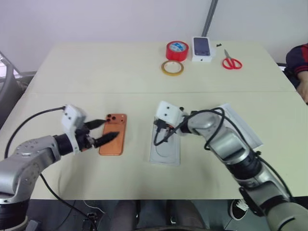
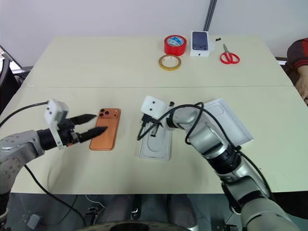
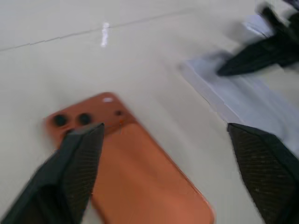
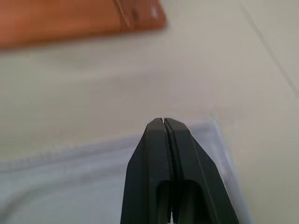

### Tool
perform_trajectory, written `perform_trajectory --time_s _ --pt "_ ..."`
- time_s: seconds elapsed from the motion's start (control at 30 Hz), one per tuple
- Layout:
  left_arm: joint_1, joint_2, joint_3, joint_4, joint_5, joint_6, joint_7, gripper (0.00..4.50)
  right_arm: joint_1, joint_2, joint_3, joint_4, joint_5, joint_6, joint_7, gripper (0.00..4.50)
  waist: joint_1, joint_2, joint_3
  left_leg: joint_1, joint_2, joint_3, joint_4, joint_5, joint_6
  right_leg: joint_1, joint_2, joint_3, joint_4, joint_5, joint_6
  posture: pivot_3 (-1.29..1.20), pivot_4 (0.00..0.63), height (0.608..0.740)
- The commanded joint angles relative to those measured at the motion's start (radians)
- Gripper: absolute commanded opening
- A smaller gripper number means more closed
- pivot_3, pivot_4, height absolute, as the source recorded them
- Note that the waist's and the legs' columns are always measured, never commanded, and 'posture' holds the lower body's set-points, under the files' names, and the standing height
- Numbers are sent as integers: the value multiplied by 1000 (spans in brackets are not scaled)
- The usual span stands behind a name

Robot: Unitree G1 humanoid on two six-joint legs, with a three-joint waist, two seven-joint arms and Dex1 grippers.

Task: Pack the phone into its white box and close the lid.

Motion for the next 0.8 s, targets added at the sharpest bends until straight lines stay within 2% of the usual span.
perform_trajectory --time_s 0.03,0.13,0.2,0.3,0.5,0.8 --pt "-2 3 50 26 -10 92 100 4491 -33 47 41 43 -9 -34 -24 0 -1 0 0 0 0 0 0 0 0 0 0 0 0 0 0 0 150 740" --pt "-4 36 -2 45 60 149 164 4491 -61 78 80 101 -21 -57 -25 0 0 0 0 0 0 0 0 0 0 -1 0 0 0 0 0 0 150 740" --pt "-22 32 -9 73 55 216 194 4491 -83 95 114 142 -35 -77 -19 0 0 0 0 0 0 0 0 0 0 -1 0 0 1 0 0 0 150 740" --pt "-73 -15 10 107 4 328 228 4491 -122 100 197 213 -89 -126 -5 0 4 -1 -1 0 -1 0 0 0 -1 -1 0 0 1 0 0 0 150 740" --pt "-129 -109 10 97 -61 498 254 4491 -143 108 264 273 -130 -179 33 0 3 -1 -2 0 -1 0 1 1 -1 -1 -1 0 1 0 0 0 150 740" --pt "-169 -243 -37 23 -97 667 265 4491 -125 119 262 256 -164 -181 61 0 8 -1 -5 1 -1 0 1 3 -4 1 -1 0 1 0 0 0 150 740"
